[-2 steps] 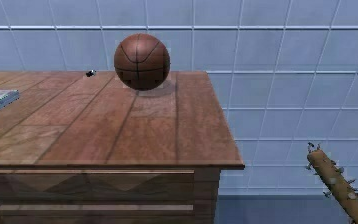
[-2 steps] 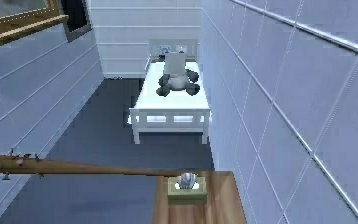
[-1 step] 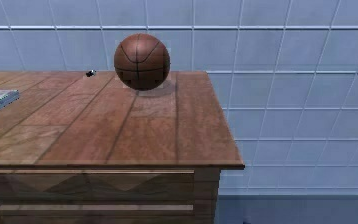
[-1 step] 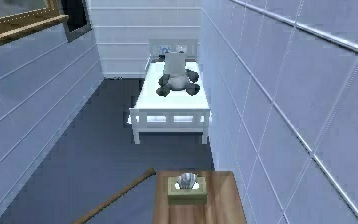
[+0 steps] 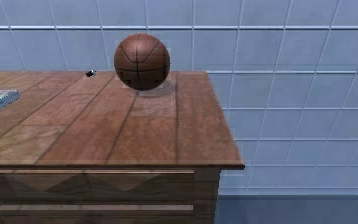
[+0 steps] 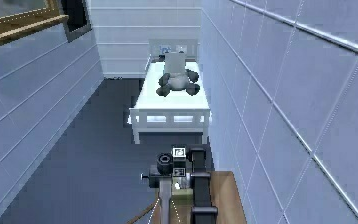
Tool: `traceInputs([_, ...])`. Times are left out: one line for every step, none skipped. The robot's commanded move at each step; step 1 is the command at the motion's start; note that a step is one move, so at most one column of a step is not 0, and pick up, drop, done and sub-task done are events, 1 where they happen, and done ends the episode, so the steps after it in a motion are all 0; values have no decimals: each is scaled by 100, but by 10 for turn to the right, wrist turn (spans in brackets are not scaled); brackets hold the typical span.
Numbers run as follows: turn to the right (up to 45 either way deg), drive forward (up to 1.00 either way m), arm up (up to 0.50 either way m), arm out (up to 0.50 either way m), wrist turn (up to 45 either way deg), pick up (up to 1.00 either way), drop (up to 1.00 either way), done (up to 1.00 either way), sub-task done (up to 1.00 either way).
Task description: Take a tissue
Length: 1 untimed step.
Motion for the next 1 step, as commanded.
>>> traceInputs([0, 0, 0, 0, 450, 0, 0, 0, 0])
